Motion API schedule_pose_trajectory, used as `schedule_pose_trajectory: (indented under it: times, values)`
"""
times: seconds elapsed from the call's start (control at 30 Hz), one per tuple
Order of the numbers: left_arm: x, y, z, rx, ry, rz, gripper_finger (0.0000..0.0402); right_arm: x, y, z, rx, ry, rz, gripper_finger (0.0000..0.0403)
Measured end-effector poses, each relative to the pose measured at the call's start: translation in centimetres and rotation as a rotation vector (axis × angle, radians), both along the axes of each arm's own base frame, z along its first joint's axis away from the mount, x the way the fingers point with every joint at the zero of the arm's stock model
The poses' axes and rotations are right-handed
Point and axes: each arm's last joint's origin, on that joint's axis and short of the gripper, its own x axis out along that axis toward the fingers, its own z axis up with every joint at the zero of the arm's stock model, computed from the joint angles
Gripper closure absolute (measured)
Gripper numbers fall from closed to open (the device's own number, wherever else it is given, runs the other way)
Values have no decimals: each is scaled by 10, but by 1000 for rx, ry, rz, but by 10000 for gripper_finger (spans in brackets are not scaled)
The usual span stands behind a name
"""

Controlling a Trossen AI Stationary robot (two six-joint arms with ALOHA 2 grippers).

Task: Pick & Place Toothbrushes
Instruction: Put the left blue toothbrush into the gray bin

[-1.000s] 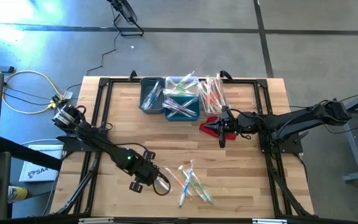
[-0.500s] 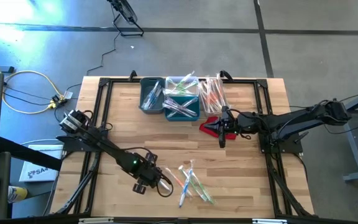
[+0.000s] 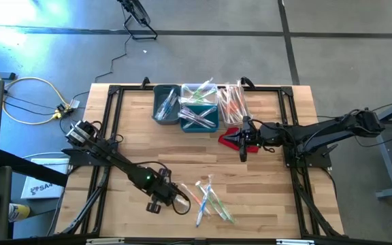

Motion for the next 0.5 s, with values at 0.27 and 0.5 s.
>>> schedule_pose_trajectory:
  times: [0.27,0.5]
  values:
    - [-1,0,0,-23,25,39,392,0,0,0,0,1,1,399]
    - [-12,6,14,-32,59,120,394,0,0,0,-4,1,5,399]
